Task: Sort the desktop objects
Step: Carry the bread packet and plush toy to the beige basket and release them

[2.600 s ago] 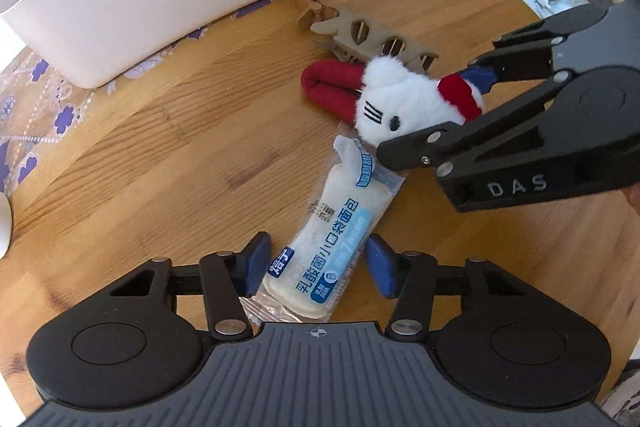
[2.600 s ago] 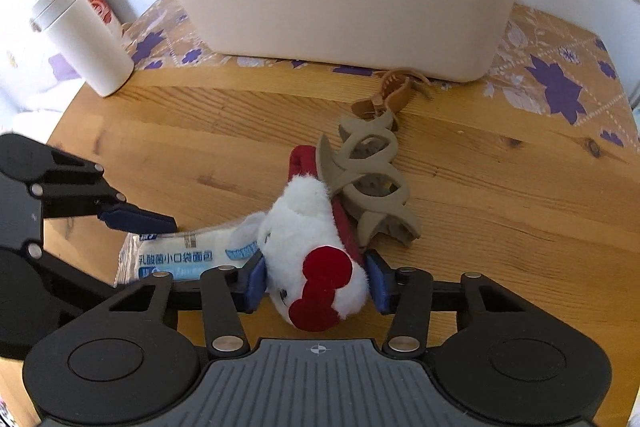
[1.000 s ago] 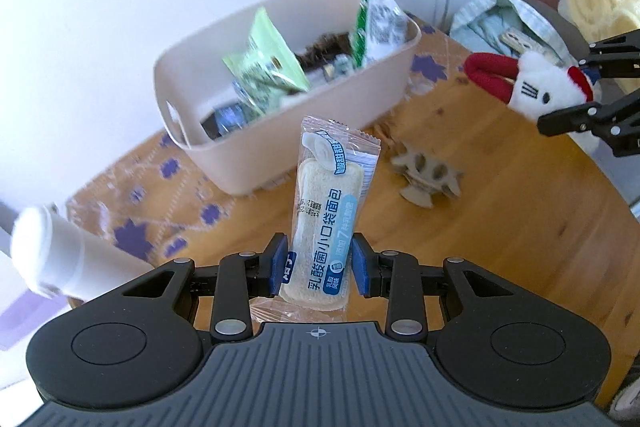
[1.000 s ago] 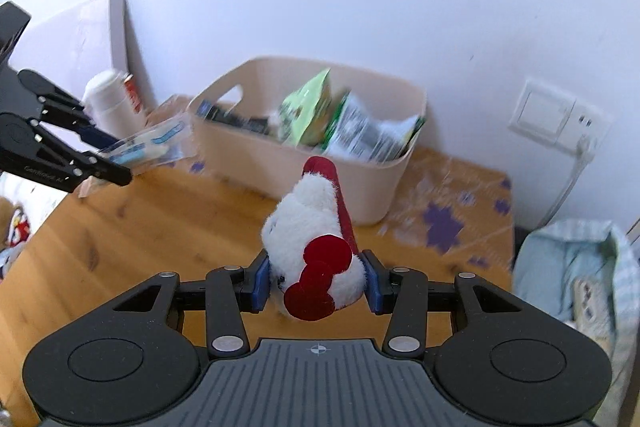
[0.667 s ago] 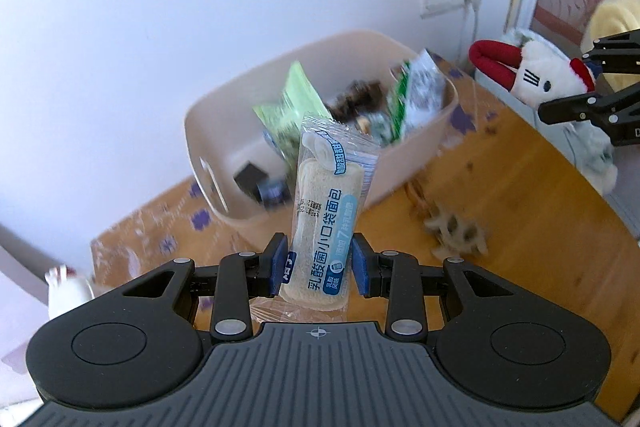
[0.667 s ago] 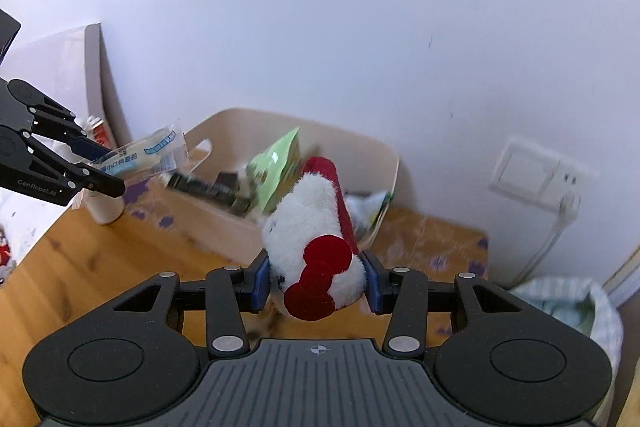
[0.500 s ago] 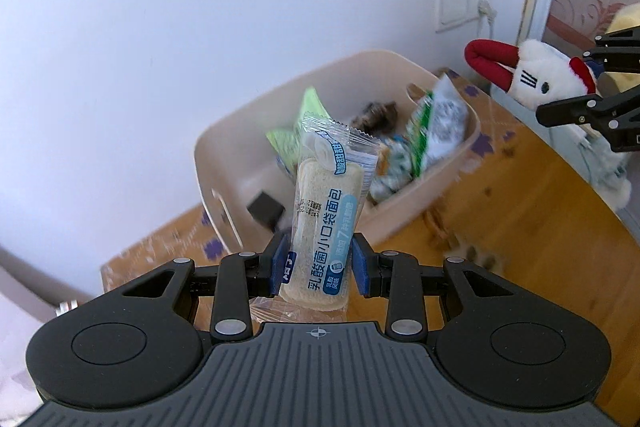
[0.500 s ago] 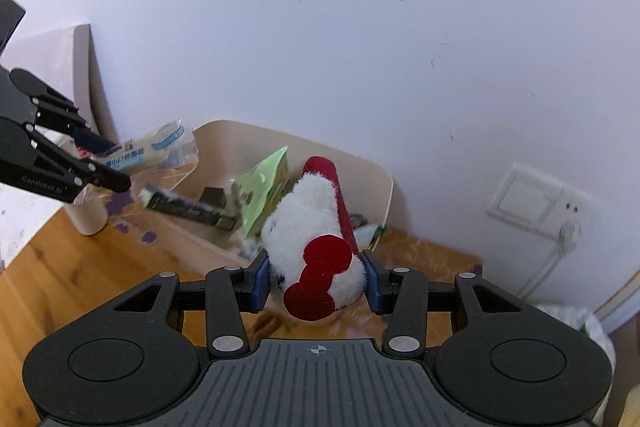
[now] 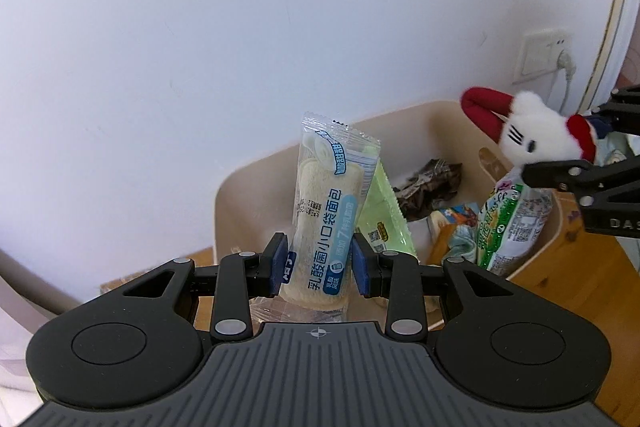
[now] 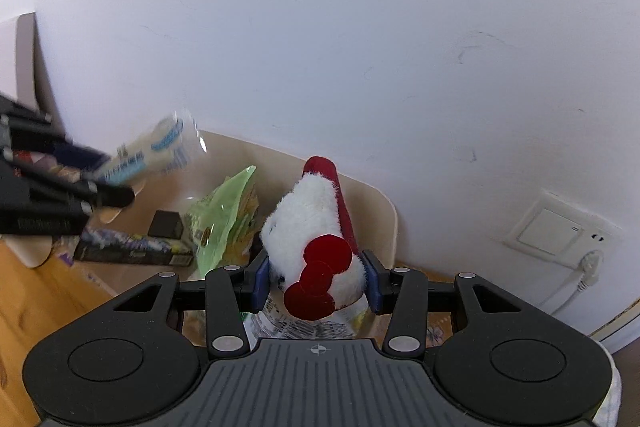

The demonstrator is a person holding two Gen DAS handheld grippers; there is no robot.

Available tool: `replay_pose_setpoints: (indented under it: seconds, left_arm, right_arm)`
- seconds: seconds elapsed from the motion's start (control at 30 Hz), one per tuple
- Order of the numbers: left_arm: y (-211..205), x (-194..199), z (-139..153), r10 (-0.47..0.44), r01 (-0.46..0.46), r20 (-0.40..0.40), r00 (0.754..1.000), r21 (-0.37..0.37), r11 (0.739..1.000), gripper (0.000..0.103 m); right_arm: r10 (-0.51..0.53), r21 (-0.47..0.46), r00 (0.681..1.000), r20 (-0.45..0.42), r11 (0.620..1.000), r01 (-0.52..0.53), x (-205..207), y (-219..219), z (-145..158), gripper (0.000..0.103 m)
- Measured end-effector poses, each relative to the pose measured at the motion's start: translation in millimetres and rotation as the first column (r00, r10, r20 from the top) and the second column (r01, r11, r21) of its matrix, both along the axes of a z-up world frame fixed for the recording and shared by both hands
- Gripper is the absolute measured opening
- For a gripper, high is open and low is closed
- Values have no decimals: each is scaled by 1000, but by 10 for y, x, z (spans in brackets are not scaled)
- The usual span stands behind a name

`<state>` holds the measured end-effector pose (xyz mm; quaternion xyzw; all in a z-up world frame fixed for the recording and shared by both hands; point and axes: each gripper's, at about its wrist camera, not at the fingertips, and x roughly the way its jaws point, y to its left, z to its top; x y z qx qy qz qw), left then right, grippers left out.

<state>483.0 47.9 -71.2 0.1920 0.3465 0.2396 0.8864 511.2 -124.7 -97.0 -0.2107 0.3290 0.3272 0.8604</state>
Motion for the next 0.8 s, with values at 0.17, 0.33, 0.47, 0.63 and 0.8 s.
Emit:
replay_pose_setpoints:
  seconds: [0.17,0.33,0.47,0.63,0.8]
  left_arm:
    - [92,154,-174,58,-59,-32,998,-24,998,35]
    - [166,207,-265,112,-115,-46,993,-57,992,34]
    - [182,188,-277,115,-118,-56,992,-60,991,35]
    - [159,72,-226,110,-112,-37,993,-63,992,58]
    - [33,-157,-141,56,-56,-4,998,-60,997,63]
  right_arm:
    - [-4,-6,1000,2,1000,4,87,203,-58,43]
    - [23,-46,1000,15,999,-23,90,324,-173,48]
    - [7,-35,1000,16,999,-7,71,308,-200,62]
    - [-2,-3,999,48,1000,2,-42,132,-143,79]
    - [-44,71,996,81,997,38,-231,-219,-54,88]
